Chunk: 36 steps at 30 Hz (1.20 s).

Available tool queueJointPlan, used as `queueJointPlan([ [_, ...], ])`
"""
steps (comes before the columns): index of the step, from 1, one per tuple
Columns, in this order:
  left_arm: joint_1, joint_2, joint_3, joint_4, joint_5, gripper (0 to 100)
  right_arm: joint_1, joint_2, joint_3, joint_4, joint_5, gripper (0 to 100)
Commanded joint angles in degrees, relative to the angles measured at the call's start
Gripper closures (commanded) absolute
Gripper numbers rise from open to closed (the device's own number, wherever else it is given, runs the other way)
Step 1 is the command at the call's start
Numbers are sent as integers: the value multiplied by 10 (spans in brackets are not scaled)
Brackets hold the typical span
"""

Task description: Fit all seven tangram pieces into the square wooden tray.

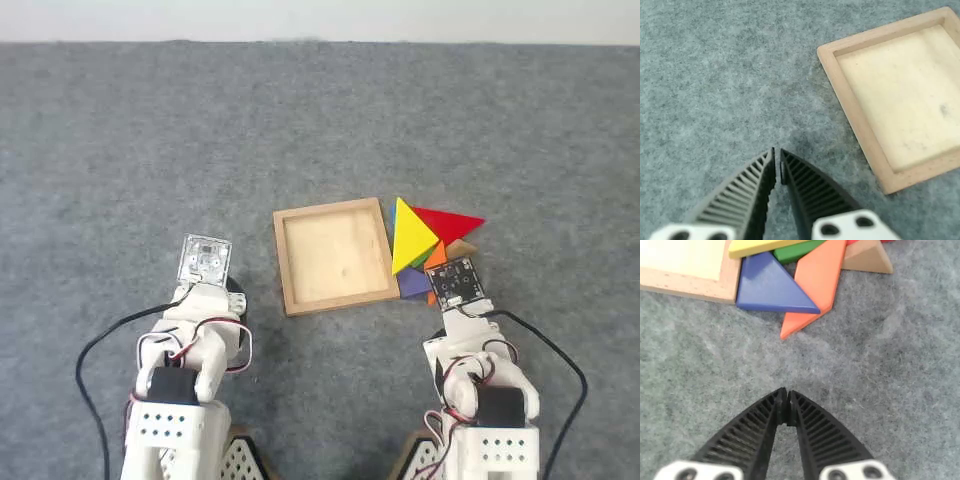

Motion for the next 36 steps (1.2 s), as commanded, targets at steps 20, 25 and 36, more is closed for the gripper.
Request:
queueJointPlan([
  [20, -1, -7, -5, 3, 4, 985, 8, -10, 6, 11, 3, 991],
  [25, -1, -7, -5, 3, 4, 985, 6, -10, 6, 11, 4, 990],
  [36, -1, -7, -5, 3, 4, 985, 4, -12, 6, 0, 6, 990],
])
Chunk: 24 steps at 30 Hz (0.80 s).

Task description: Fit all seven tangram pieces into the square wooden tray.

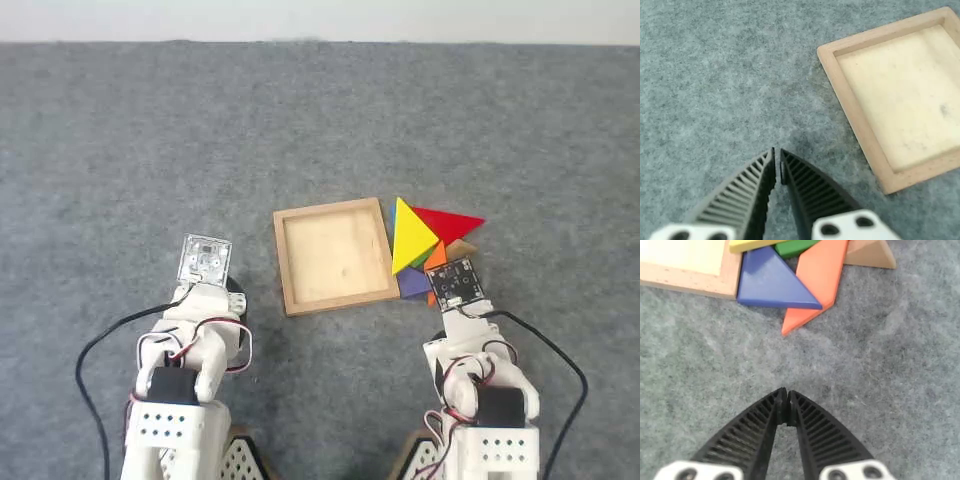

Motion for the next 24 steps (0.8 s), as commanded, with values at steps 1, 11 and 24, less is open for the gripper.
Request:
queueJointPlan([
  [1, -1, -7, -5, 3, 4, 985, 7, -12, 6, -21, 7, 990],
  [11, -1, -7, -5, 3, 4, 985, 122, -11, -35, -49, 145, 991],
  [24, -1, -7, -5, 3, 4, 985, 155, 130, -258, -89, 140, 927],
])
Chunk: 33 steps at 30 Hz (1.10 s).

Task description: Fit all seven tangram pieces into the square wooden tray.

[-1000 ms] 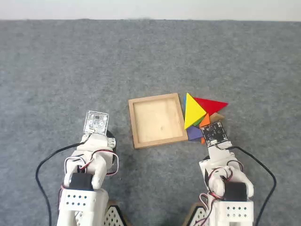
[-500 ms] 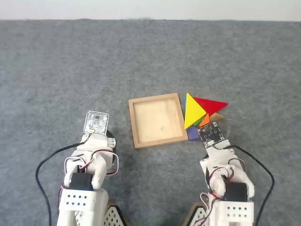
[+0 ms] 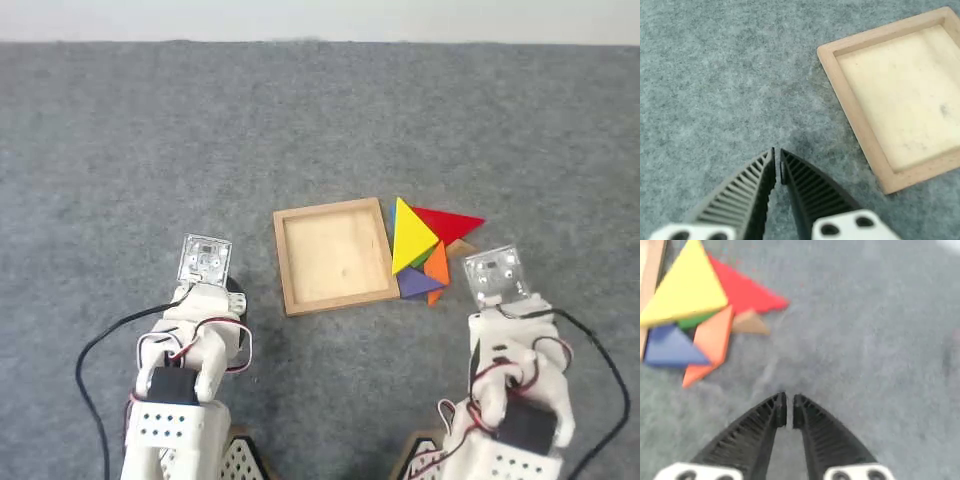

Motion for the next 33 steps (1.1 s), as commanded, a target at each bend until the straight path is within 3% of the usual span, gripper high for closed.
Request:
queueJointPlan([
  [1, -1, -7, -5, 3, 4, 985, -6, 151, -114, -41, -3, 931],
  [12, -1, -7, -5, 3, 4, 985, -168, 737, -499, -15, -158, 932],
  [19, -1, -7, -5, 3, 4, 985, -178, 1000, -675, -19, -222, 935],
  [24, -1, -7, -5, 3, 4, 985, -172, 1091, -692, -49, -222, 934],
  [33, -1, -7, -5, 3, 4, 985, -175, 1113, -663, -89, -226, 935],
])
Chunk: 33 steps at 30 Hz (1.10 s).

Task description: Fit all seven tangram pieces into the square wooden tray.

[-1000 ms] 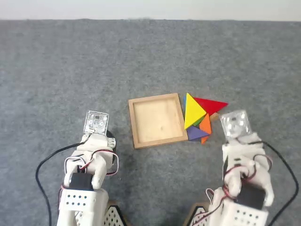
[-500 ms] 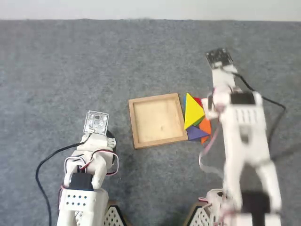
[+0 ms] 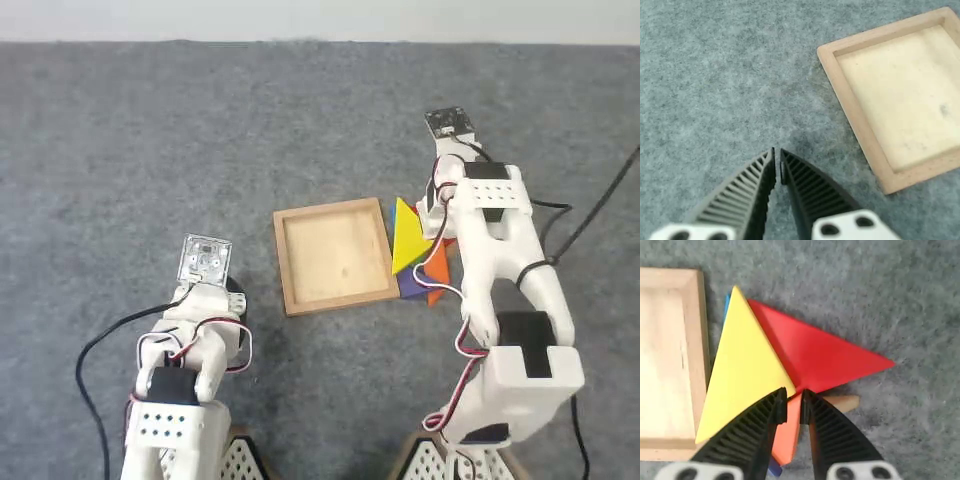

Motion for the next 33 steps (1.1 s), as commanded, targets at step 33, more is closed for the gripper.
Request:
queueJointPlan([
  [33, -1, -7, -5, 3, 4, 985, -45, -34, 49, -23, -8, 932],
])
